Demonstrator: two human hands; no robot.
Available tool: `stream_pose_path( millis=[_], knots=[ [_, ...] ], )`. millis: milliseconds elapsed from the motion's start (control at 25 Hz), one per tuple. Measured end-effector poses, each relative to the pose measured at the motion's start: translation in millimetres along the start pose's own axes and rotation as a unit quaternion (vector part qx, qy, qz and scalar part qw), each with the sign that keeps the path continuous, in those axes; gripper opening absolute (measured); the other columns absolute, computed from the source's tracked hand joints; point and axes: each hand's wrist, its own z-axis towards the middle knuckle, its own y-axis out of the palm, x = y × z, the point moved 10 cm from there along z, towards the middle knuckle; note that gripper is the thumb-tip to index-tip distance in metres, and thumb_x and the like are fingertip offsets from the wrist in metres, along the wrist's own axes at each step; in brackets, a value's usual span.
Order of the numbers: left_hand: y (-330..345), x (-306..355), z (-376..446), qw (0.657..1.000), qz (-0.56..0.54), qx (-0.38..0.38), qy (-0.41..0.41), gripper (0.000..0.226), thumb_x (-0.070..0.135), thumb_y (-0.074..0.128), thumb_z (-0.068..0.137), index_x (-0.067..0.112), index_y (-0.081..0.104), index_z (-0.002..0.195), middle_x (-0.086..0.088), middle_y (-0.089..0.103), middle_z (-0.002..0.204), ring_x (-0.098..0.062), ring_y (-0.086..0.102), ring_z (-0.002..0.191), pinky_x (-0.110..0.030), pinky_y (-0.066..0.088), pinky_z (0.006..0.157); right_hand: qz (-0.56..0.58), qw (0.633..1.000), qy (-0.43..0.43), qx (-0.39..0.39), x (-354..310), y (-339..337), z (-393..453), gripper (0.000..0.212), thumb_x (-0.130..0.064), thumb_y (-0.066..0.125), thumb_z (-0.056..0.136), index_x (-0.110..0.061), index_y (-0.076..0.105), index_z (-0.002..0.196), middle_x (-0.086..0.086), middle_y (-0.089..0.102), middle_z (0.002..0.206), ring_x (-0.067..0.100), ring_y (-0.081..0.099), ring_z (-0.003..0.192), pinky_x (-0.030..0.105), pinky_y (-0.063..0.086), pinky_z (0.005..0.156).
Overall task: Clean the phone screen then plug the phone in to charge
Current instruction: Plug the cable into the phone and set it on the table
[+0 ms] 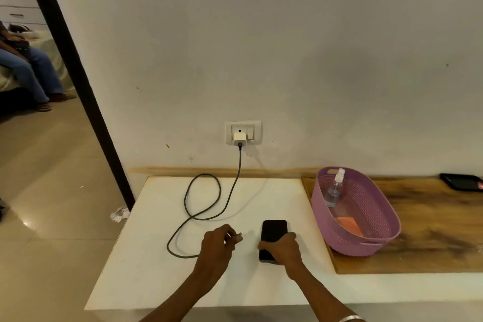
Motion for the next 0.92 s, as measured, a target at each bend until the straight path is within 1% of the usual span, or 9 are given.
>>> stream_pose_path(
  millis=[80, 120, 240, 400, 480, 560, 680, 800, 920],
  knots=[
    [-6, 6, 0, 0.998, -0.048, 0.030, -0.014, 0.011, 0.016, 0.067, 0.095, 0.017, 0.071, 0.085, 0.002, 0.067, 0.068, 0.004, 0.056, 0.051, -0.011, 0.042, 0.051, 0.198, 0.979, 0.016, -0.045, -2, -2, -6, 0.075, -0.013, 0.089, 0.060, 0.001, 0.048, 0.122, 0.014, 0.062, 0.103, 0.028, 0.064, 0.089, 0.026, 0.057, 0.054],
    [-7, 9, -1, 0.997, -0.063, 0.035, -0.021, 0.012, 0.011, 0.065, 0.096, 0.016, 0.073, 0.089, 0.001, 0.067, 0.069, 0.006, 0.056, 0.050, -0.010, 0.041, 0.051, 0.274, 0.959, 0.020, -0.064, -5, -5, -11, 0.070, -0.007, 0.089, 0.058, 0.003, 0.053, 0.117, 0.017, 0.065, 0.098, 0.031, 0.066, 0.085, 0.027, 0.057, 0.052],
    [-9, 26, -7, 0.995, -0.091, 0.027, -0.034, 0.016, 0.006, 0.061, 0.096, 0.011, 0.076, 0.099, 0.002, 0.069, 0.075, 0.010, 0.057, 0.053, -0.007, 0.042, 0.053, 0.440, 0.889, 0.011, -0.128, -26, -14, -30, 0.067, 0.005, 0.083, 0.052, 0.007, 0.058, 0.114, 0.026, 0.071, 0.093, 0.040, 0.071, 0.082, 0.038, 0.060, 0.063],
    [-13, 65, -21, 0.994, -0.101, -0.021, -0.025, 0.015, 0.019, 0.066, 0.095, 0.015, 0.079, 0.089, 0.006, 0.074, 0.076, 0.000, 0.058, 0.056, -0.014, 0.048, 0.062, 0.550, 0.812, 0.037, -0.192, -59, -25, -61, 0.066, 0.015, 0.070, 0.065, 0.000, 0.049, 0.126, 0.028, 0.065, 0.112, 0.039, 0.067, 0.093, 0.046, 0.059, 0.079],
    [-15, 87, -28, 0.993, -0.114, -0.036, -0.014, 0.014, 0.021, 0.067, 0.095, 0.016, 0.080, 0.092, 0.006, 0.074, 0.075, -0.003, 0.059, 0.057, -0.018, 0.052, 0.064, 0.580, 0.789, 0.042, -0.200, -79, -36, -78, 0.057, 0.008, 0.068, 0.074, -0.002, 0.047, 0.126, 0.029, 0.061, 0.117, 0.039, 0.064, 0.097, 0.049, 0.055, 0.087],
    [-17, 109, -32, 0.993, -0.109, -0.037, -0.002, 0.015, 0.024, 0.067, 0.095, 0.017, 0.079, 0.097, 0.008, 0.074, 0.077, -0.004, 0.061, 0.058, -0.013, 0.052, 0.063, 0.607, 0.770, 0.053, -0.190, -97, -46, -91, 0.042, -0.015, 0.067, 0.085, -0.002, 0.049, 0.121, 0.028, 0.060, 0.114, 0.040, 0.061, 0.097, 0.052, 0.051, 0.092],
    [-23, 139, -40, 0.994, -0.100, -0.034, 0.008, 0.014, 0.029, 0.067, 0.095, 0.024, 0.078, 0.101, 0.012, 0.075, 0.085, -0.004, 0.061, 0.060, -0.008, 0.048, 0.058, 0.652, 0.728, 0.062, -0.203, -126, -55, -111, 0.054, -0.047, 0.049, 0.094, -0.001, 0.051, 0.123, 0.027, 0.058, 0.110, 0.038, 0.058, 0.095, 0.051, 0.047, 0.094],
    [-26, 157, -44, 0.990, -0.139, -0.032, -0.005, 0.019, 0.027, 0.069, 0.093, 0.020, 0.077, 0.109, 0.005, 0.077, 0.097, -0.005, 0.060, 0.059, -0.010, 0.046, 0.055, 0.672, 0.707, 0.066, -0.209, -150, -60, -126, 0.059, -0.048, 0.038, 0.096, -0.002, 0.050, 0.131, 0.027, 0.058, 0.109, 0.040, 0.058, 0.093, 0.051, 0.048, 0.089],
    [-29, 167, -47, 0.982, -0.182, -0.019, -0.043, 0.022, 0.023, 0.070, 0.092, 0.017, 0.076, 0.112, 0.003, 0.074, 0.086, -0.005, 0.060, 0.055, -0.014, 0.046, 0.054, 0.676, 0.704, 0.070, -0.206, -163, -63, -135, 0.055, -0.044, 0.038, 0.096, -0.004, 0.048, 0.133, 0.026, 0.056, 0.115, 0.039, 0.057, 0.099, 0.051, 0.048, 0.092]
  ],
)
